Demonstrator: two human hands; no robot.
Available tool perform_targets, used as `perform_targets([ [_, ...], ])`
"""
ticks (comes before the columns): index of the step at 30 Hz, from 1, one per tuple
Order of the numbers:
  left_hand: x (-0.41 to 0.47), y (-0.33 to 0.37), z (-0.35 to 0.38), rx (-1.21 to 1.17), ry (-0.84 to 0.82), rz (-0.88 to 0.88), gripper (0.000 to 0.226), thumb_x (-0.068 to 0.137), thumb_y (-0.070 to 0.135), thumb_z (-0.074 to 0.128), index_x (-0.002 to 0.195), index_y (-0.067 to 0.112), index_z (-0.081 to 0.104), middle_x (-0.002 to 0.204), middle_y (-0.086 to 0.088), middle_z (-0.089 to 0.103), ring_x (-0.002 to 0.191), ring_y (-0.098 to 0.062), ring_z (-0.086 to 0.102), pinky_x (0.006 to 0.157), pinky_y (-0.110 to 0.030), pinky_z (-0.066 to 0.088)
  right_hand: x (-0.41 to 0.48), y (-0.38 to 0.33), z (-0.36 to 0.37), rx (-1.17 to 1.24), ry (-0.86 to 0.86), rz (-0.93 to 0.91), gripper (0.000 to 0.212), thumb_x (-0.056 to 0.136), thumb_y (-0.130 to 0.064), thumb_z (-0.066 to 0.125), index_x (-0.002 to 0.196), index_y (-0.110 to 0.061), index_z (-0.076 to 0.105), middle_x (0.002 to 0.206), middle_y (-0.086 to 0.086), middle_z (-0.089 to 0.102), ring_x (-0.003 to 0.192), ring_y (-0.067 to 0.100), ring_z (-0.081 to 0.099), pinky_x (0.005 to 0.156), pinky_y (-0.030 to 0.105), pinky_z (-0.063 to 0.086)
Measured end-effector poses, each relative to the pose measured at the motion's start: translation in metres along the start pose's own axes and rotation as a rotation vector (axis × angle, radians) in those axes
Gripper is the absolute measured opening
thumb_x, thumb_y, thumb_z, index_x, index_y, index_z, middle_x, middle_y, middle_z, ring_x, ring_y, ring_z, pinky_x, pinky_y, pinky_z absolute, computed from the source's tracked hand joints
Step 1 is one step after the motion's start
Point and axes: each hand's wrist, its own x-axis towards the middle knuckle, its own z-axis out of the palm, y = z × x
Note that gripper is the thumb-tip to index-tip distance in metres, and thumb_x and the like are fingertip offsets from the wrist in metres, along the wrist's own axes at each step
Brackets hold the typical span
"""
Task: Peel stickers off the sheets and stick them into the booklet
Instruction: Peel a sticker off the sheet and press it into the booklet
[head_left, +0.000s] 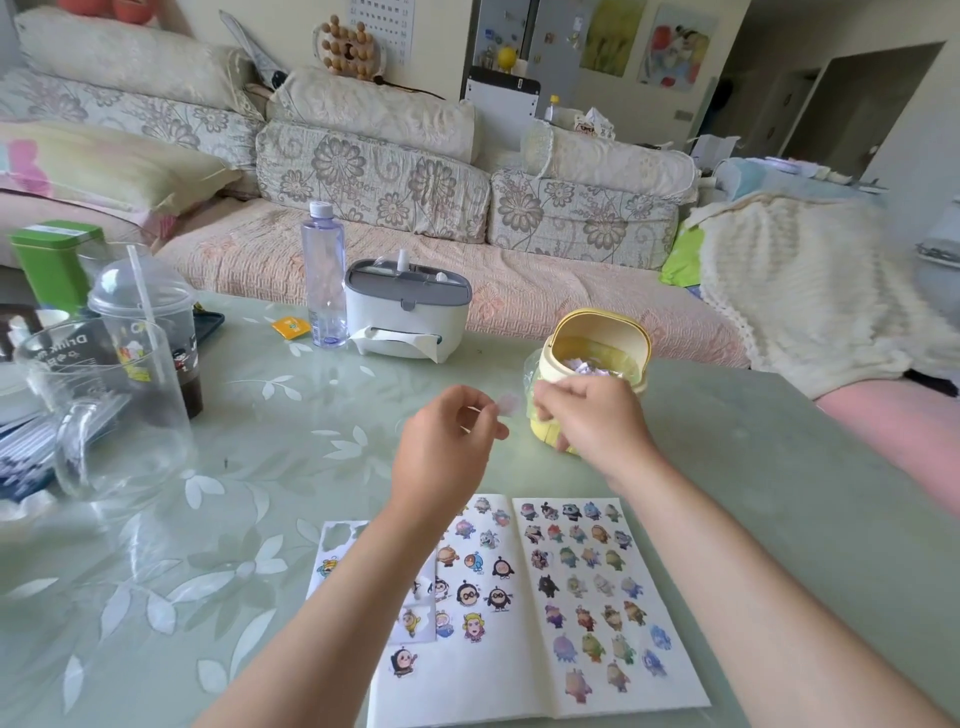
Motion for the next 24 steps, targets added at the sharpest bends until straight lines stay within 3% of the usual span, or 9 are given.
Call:
perform_targets([
  [4,-0.014,-0.005,-0.005,0.244,0.052,0.221,0.008,0.092,0.037,0.062,0.085,0.033,0.061,0.074,0.026,0.069,0.060,0.000,0.061,0.059,-0.029,0.053,-0.042,-0.006,0.005,0.262,-0.198,0.226,0.032,0.092,-0.044,0.064,0.084,-0.015,0.076,0.077,-0.001,0.075,0.050,0.018,0.059,0.039,0.020,0.030],
  [7,-0.026,-0.011,-0.010,0.367,0.058,0.385,0.003,0.091,0.035,0.065,0.088,0.033,0.065,0.077,0.024,0.068,0.057,-0.002,0.060,0.053,-0.026,0.050,-0.054,-0.002,0.007,0.393,-0.233,0.326,0.026,0.092,-0.038,0.068,0.086,-0.013,0.074,0.076,0.000,0.070,0.050,0.017,0.056,0.041,0.022,0.025],
  [11,-0.035,-0.019,-0.018,0.473,0.114,0.634,0.008,0.085,0.024,0.070,0.083,0.030,0.066,0.070,0.018,0.068,0.049,-0.004,0.057,0.038,-0.024,0.044,-0.062,0.001,0.009,0.382,-0.261,0.354,0.016,0.092,-0.025,0.067,0.089,-0.009,0.068,0.075,0.001,0.066,0.047,0.015,0.054,0.044,0.024,0.024],
  [14,-0.041,-0.022,-0.028,0.537,0.099,0.731,0.008,0.087,0.033,0.061,0.088,0.029,0.067,0.070,0.018,0.068,0.053,-0.006,0.059,0.039,-0.022,0.044,-0.068,0.002,0.011,0.378,-0.325,0.338,0.013,0.090,-0.021,0.064,0.087,-0.010,0.067,0.072,0.001,0.064,0.047,0.015,0.053,0.044,0.024,0.024],
  [16,-0.050,-0.018,-0.036,0.521,0.000,0.577,0.016,0.091,0.044,0.053,0.094,0.031,0.063,0.076,0.020,0.070,0.054,-0.004,0.061,0.045,-0.022,0.045,-0.071,0.004,0.011,0.353,-0.365,0.276,0.014,0.092,-0.021,0.063,0.087,-0.008,0.066,0.073,0.002,0.063,0.050,0.015,0.054,0.044,0.024,0.025],
  [18,-0.058,-0.010,-0.043,0.381,-0.158,0.264,0.017,0.096,0.049,0.048,0.099,0.034,0.055,0.082,0.019,0.072,0.056,-0.003,0.063,0.053,-0.025,0.045,-0.074,0.005,0.010,0.338,-0.408,0.197,0.017,0.096,-0.022,0.062,0.088,-0.008,0.066,0.074,0.002,0.063,0.054,0.016,0.055,0.044,0.025,0.026],
  [21,-0.065,-0.002,-0.048,0.001,-0.194,-0.170,0.016,0.102,0.041,0.045,0.108,0.030,0.056,0.087,0.010,0.075,0.060,-0.010,0.065,0.051,-0.022,0.042,-0.078,0.008,0.007,0.351,-0.502,0.090,0.018,0.101,-0.021,0.056,0.088,-0.010,0.063,0.079,0.005,0.062,0.056,0.018,0.057,0.042,0.023,0.027],
  [24,-0.069,0.000,-0.056,-0.199,-0.266,-0.361,0.026,0.103,0.033,0.046,0.107,0.016,0.065,0.086,0.003,0.075,0.056,-0.014,0.059,0.047,-0.019,0.037,-0.081,0.011,0.006,0.222,-0.562,-0.030,0.022,0.103,-0.019,0.052,0.083,-0.016,0.060,0.078,0.002,0.060,0.057,0.020,0.056,0.044,0.020,0.031],
])
